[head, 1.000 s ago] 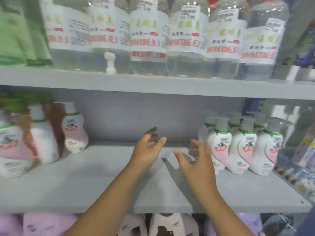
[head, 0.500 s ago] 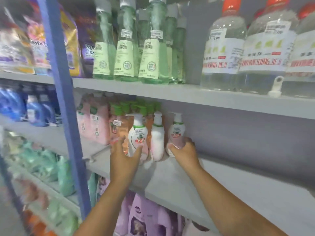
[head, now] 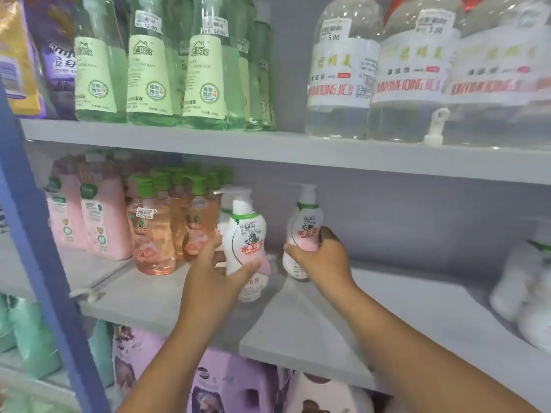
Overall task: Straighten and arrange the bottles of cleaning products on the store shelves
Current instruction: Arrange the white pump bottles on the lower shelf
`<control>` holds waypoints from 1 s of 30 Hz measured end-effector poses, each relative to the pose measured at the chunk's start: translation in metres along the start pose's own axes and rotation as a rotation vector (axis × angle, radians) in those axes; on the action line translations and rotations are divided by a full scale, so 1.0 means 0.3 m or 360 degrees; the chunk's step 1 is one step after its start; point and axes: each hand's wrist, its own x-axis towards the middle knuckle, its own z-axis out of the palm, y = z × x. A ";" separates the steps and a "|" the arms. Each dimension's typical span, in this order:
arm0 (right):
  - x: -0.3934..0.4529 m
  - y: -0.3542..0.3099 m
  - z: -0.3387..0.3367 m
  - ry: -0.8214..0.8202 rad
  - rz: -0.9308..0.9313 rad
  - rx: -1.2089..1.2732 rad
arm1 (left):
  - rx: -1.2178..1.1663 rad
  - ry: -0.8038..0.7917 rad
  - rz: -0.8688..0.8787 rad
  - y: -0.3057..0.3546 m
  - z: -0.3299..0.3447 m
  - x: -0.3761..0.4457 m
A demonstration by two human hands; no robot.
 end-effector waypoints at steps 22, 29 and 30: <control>-0.338 0.341 -0.790 0.0980 0.0023 -0.0775 | -0.0399 -0.1156 -0.0016 0.330 1.014 -0.189; -0.309 0.336 -0.783 0.0929 0.0105 -0.0850 | -0.0542 -0.1390 -0.0052 0.261 1.011 -0.171; -0.304 0.338 -0.779 0.0964 0.0101 -0.0916 | -0.0556 -0.1407 -0.0053 0.258 1.012 -0.169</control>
